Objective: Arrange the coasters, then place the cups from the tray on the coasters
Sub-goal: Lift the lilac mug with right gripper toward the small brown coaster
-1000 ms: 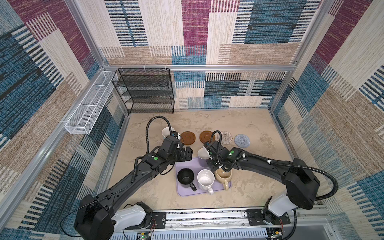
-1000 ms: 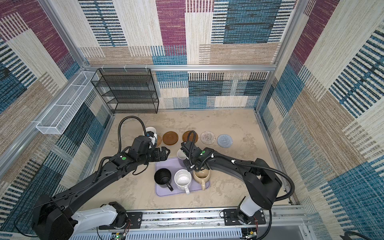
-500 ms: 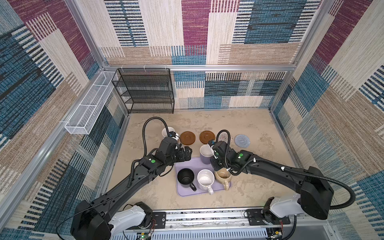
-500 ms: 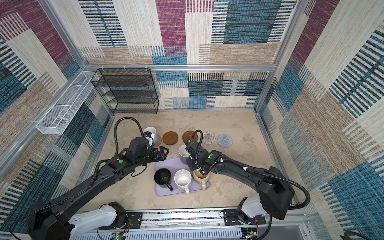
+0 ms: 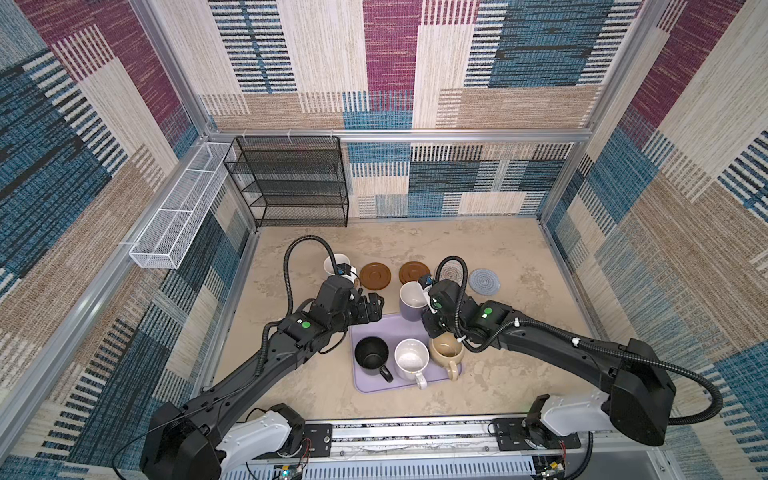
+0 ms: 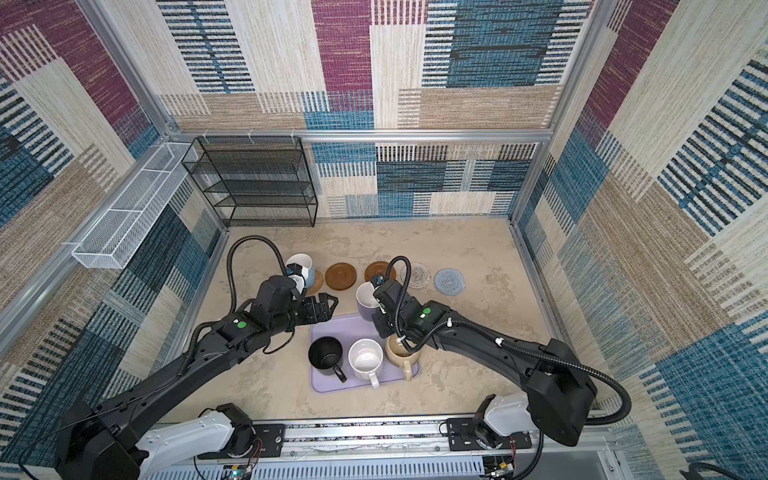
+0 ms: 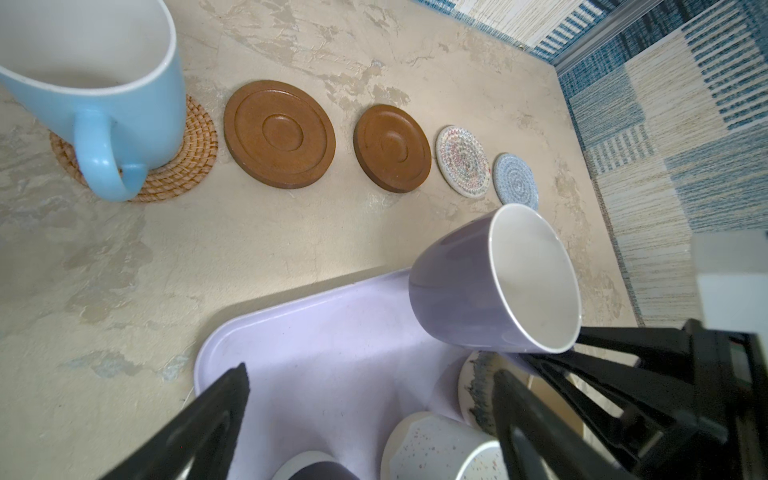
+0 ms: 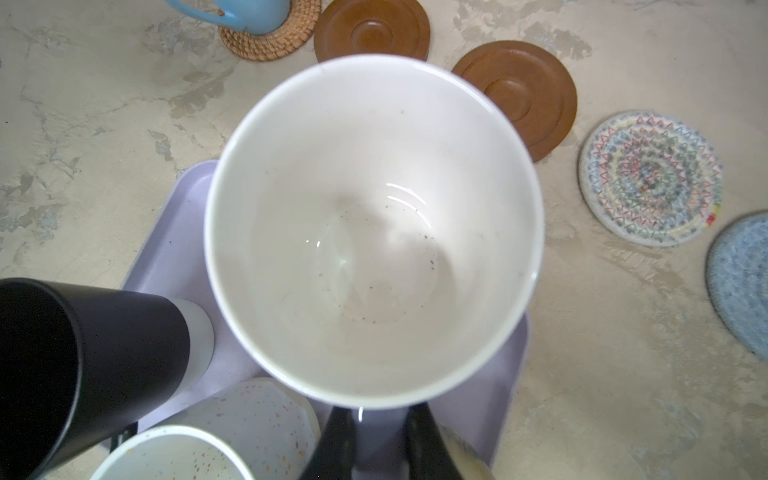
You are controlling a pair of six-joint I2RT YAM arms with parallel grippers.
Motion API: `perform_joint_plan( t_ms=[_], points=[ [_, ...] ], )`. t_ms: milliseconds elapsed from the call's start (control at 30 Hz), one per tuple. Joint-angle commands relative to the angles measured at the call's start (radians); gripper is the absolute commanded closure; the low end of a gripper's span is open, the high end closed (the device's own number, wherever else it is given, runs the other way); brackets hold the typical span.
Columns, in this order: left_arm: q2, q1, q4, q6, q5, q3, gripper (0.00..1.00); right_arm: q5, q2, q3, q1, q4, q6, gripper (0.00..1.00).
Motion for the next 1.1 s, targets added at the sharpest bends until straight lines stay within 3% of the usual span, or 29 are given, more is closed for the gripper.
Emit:
perform_joint_plan(
  t_ms=[0, 100, 567, 833, 1067],
  points=[
    [-0.04, 0.005, 0.042, -0.015, -0.039, -0.019, 0.06, 0.041, 0.012, 0.037, 0.0, 0.095, 0.027, 1.0],
    [-0.074, 0.027, 0.054, -0.038, -0.036, -0.045, 0.01, 0.057, 0.063, 0.096, 0.0, 0.091, 0.045, 1.0],
    [-0.184, 0.165, 0.08, -0.041, 0.092, -0.136, 0.05, 0.087, 0.443, 0.455, -0.002, 0.087, 0.059, 1.0],
    [-0.155, 0.201, 0.12, -0.031, 0.131, -0.163, 0.01, 0.088, 0.65, 0.685, -0.026, 0.011, 0.062, 1.0],
    [-0.128, 0.214, 0.13, -0.032, 0.131, -0.16, 0.01, 0.079, 0.753, 0.786, -0.046, -0.036, 0.058, 1.0]
  ],
)
